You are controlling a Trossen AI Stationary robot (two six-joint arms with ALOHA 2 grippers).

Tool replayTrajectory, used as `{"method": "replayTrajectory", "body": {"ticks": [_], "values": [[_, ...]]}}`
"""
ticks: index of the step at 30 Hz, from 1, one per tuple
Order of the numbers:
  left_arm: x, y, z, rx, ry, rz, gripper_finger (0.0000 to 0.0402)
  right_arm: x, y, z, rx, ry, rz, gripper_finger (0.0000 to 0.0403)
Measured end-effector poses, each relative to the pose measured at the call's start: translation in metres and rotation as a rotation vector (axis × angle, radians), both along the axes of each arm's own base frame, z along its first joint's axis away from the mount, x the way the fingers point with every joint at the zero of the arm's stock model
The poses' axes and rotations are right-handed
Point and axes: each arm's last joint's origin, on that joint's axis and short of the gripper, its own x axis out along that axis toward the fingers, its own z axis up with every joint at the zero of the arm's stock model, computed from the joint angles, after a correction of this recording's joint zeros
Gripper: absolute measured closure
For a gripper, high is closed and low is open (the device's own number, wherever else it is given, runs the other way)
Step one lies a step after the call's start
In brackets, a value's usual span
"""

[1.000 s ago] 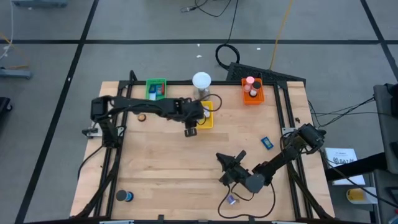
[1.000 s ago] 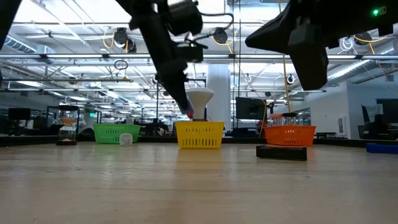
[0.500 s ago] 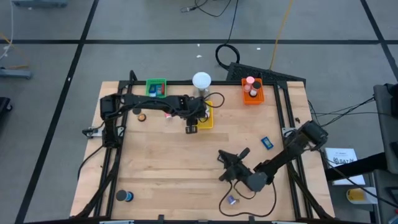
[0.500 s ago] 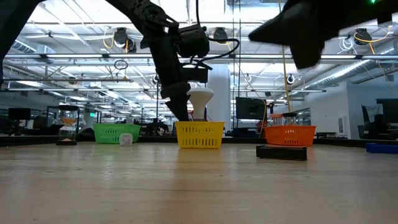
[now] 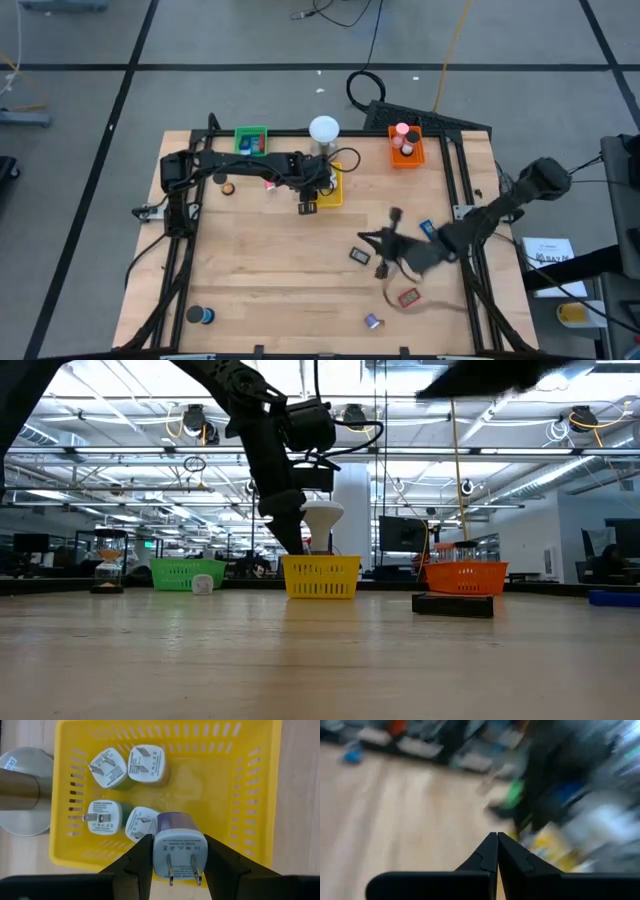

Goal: Pick & Place Office items
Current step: Put the left purple charger adapter into the yellow bin

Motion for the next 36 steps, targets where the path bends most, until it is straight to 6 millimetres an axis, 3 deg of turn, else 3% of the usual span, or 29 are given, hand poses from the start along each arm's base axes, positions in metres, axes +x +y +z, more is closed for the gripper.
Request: {"method": "replayTrajectory", "body": {"ticks": [4, 8, 13, 28, 36], "values": [[0.001, 0.0, 0.0, -0.005, -0.012, -0.011, 0.0265, 0.005, -0.03, -0.012, 0.123, 0.111, 0.091, 0.0403], [0.001, 0.0, 0.001, -0.006, -0.017, -0.013, 0.0265, 0.008, -0.052, -0.009, 0.227, 0.123, 0.203, 0.0403], [0.0, 0.0, 0.0, -0.011, 0.0, -0.013, 0.0265, 0.004, -0.069, -0.001, 0.245, 0.094, 0.204, 0.0403], [0.0, -0.003, 0.004, -0.041, 0.015, -0.052, 0.0265, -0.002, -0.08, 0.011, 0.219, 0.049, 0.204, 0.0403], [0.011, 0.001, 0.022, -0.036, 0.055, -0.048, 0.0265, -0.002, -0.081, 0.011, 0.215, 0.05, 0.201, 0.0403]]}}
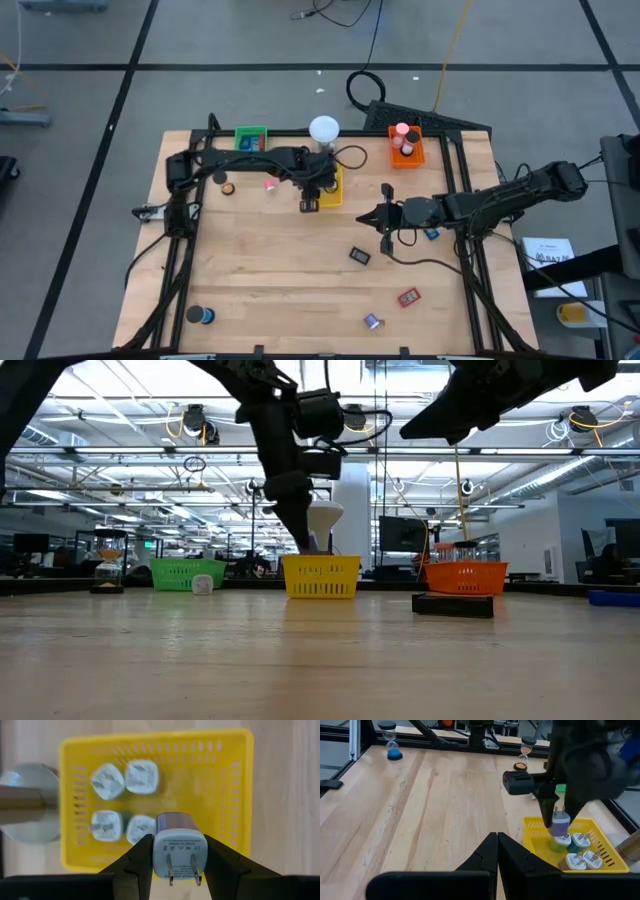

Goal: Pick & Place Office items
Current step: Put the left purple charger adapter into the yellow bin

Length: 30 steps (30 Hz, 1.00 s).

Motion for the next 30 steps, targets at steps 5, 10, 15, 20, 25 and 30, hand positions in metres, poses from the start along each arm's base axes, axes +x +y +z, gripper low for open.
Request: {"method": "replayTrajectory", "body": {"ticks": [5, 10, 15, 20, 25, 30], "values": [[0.018, 0.005, -0.01, 0.008, 0.108, -0.014, 0.0265, 0.0, 0.0, 0.0, -0.001, -0.001, 0.0, 0.0403], [0.022, 0.008, -0.023, 0.005, 0.218, -0.014, 0.0265, 0.0, 0.0, 0.0, -0.005, 0.0, 0.002, 0.0403], [0.021, 0.007, -0.023, -0.001, 0.228, -0.011, 0.0265, 0.0, 0.0, 0.0, -0.007, 0.001, 0.003, 0.0403], [0.024, 0.008, -0.026, -0.021, 0.21, -0.013, 0.0265, 0.0, 0.0, 0.0, -0.005, 0.0, 0.002, 0.0403], [0.026, 0.008, -0.033, -0.018, 0.208, -0.023, 0.0265, 0.0, 0.0, 0.0, -0.005, 0.0, 0.002, 0.0403], [0.023, 0.014, -0.037, -0.028, 0.232, 0.001, 0.0265, 0.0, 0.0, 0.0, -0.007, 0.0, 0.003, 0.0403]]}}
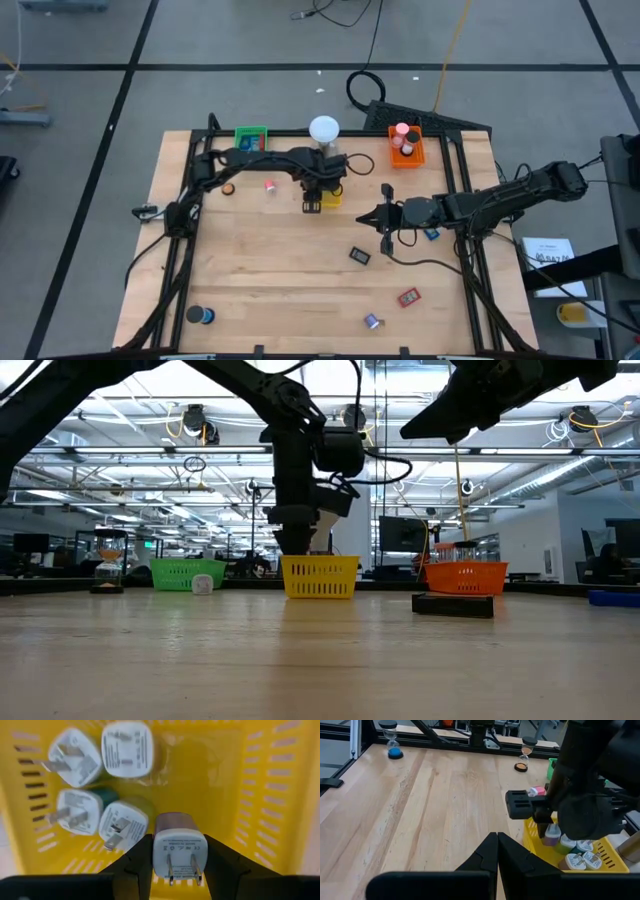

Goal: Pick & Place Office items
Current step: Put the left purple charger adapter into the yellow bin, then adjust the yellow bin

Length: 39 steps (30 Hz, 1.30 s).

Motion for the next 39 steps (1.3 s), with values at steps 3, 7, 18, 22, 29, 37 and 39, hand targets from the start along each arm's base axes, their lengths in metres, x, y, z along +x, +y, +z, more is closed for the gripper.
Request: {"method": "replayTrajectory", "body": {"ticks": [3, 7, 18, 22, 29, 37, 39], "values": [[-0.001, 0.003, -0.003, -0.006, 0.007, 0.025, 0.0265, 0.0, 0.0, 0.0, 0.0, 0.0, 0.0, 0.0403], [0.0, 0.004, -0.002, 0.011, 0.001, 0.036, 0.026, 0.0, 0.0, 0.0, 0.0, -0.001, 0.0, 0.0403], [-0.002, -0.002, 0.003, 0.103, 0.034, 0.027, 0.0127, 0.0, 0.0, 0.0, -0.007, 0.0, 0.003, 0.0403], [-0.009, -0.004, 0.025, 0.124, 0.009, 0.041, 0.0144, 0.0, 0.0, 0.0, -0.007, 0.0, 0.003, 0.0403], [-0.024, -0.019, 0.08, 0.149, -0.133, 0.059, 0.0208, 0.0, 0.0, 0.0, -0.007, 0.001, 0.003, 0.0403], [-0.066, -0.049, 0.092, 0.121, -0.359, 0.031, 0.0299, -0.004, 0.0, -0.012, 0.008, 0.034, -0.013, 0.0403], [-0.084, -0.054, 0.083, 0.095, -0.415, 0.039, 0.0317, -0.006, -0.004, -0.018, 0.031, 0.047, -0.068, 0.0403]]}}
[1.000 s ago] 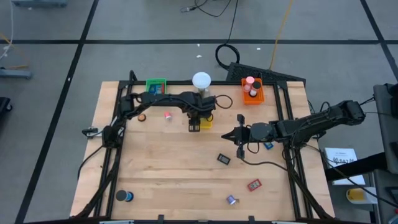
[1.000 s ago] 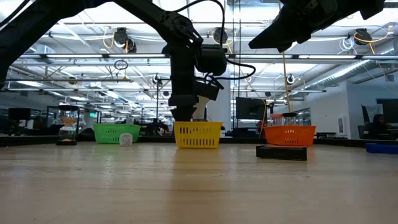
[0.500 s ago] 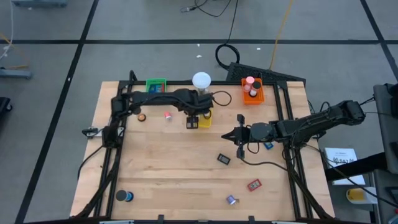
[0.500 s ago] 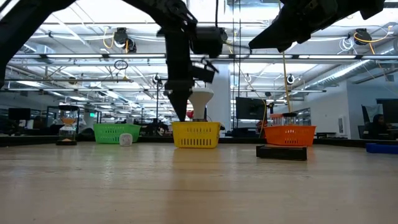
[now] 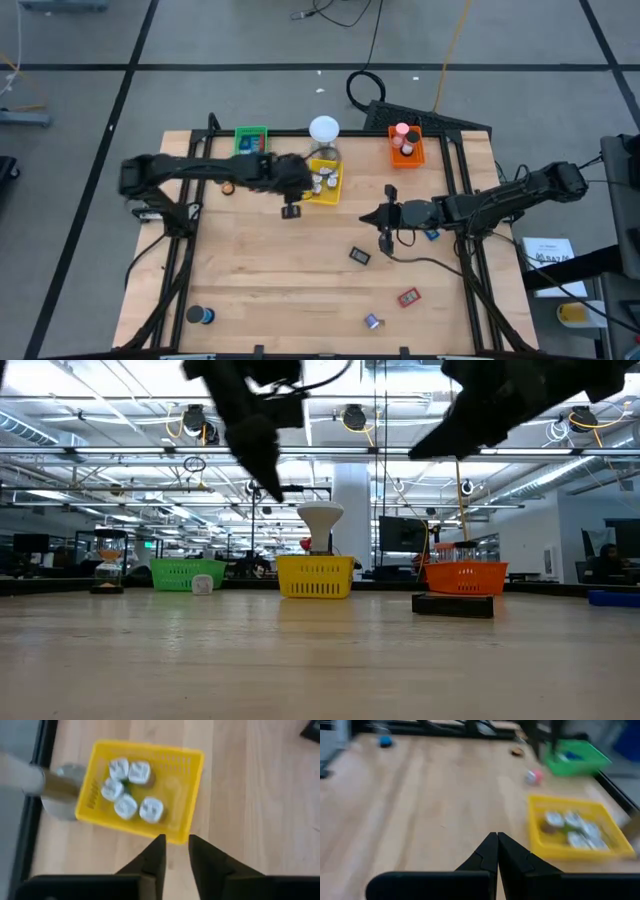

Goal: Pick & Place Office items
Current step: Adjust the yellow bin

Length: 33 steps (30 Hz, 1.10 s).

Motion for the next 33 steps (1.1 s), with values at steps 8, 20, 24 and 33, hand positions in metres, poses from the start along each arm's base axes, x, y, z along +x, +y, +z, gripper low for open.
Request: {"method": "replayTrajectory", "body": {"ticks": [8, 20, 24, 33], "values": [[-0.063, -0.012, -0.06, -0.021, -0.303, 0.022, 0.0377, 0.016, -0.047, -0.032, 0.128, 0.07, -0.345, 0.0403], [-0.108, -0.026, -0.093, -0.04, -0.869, -0.032, 0.0377, 0.042, -0.116, -0.077, 0.249, 0.043, -0.537, 0.0403], [-0.109, -0.027, -0.093, -0.054, -0.888, -0.024, 0.0376, 0.052, -0.131, -0.083, 0.264, 0.044, -0.584, 0.0403], [-0.109, -0.03, -0.093, -0.063, -0.888, -0.029, 0.0376, 0.075, -0.151, -0.091, 0.325, 0.034, -0.574, 0.0403]]}}
